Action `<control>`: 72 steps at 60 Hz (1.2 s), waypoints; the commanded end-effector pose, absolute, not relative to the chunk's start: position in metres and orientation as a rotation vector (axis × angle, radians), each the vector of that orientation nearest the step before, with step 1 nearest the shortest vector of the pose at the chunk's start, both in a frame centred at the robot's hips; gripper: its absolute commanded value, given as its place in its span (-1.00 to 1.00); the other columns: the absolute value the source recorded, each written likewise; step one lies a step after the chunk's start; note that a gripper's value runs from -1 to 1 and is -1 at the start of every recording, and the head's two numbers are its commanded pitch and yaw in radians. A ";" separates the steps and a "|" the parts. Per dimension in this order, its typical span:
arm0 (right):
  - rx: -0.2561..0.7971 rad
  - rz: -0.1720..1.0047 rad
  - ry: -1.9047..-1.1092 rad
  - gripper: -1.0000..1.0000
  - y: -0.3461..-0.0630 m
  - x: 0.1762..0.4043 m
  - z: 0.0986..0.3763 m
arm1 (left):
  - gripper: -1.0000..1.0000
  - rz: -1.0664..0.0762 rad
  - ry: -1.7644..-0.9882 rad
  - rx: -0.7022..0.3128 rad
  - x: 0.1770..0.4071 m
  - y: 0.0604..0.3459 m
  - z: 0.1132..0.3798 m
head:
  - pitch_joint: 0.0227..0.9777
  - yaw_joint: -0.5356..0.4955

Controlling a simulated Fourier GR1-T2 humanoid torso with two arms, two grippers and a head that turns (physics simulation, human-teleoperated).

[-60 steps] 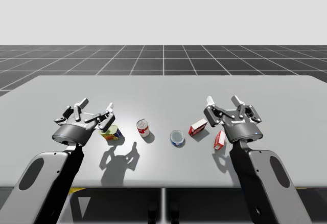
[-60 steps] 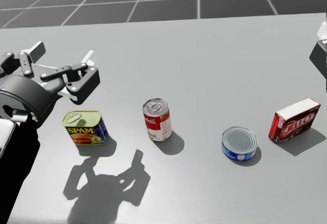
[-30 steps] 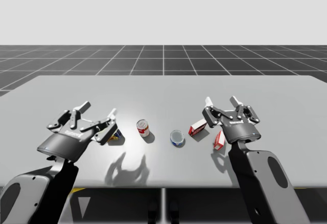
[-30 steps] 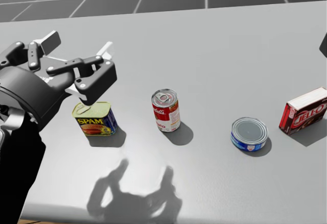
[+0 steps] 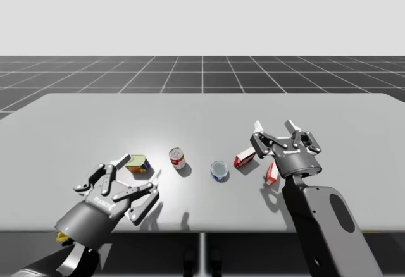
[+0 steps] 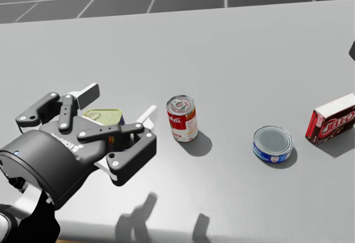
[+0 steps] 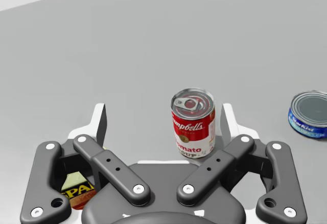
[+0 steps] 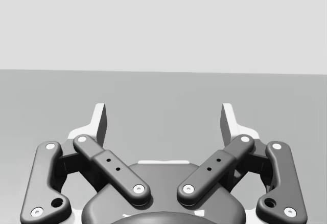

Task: Grasp the soup can and hold it up.

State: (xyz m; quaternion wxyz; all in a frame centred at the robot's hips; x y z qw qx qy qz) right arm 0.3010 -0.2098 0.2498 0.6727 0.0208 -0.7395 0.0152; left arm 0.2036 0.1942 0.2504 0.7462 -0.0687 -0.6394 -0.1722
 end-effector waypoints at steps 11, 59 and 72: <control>0.034 0.032 -1.662 -1.00 -0.211 0.301 0.248 | -1.00 -0.371 -1.252 -0.229 0.216 0.175 0.200 | 0.62 0.39; -0.006 0.029 -1.672 -1.00 -0.216 0.303 0.248 | -1.00 -0.263 -1.170 -0.181 0.288 0.138 0.170 | 0.62 0.40; -0.011 0.028 -1.675 -1.00 -0.216 0.303 0.248 | -1.00 -0.254 -1.154 -0.168 0.305 0.128 0.163 | 0.62 0.41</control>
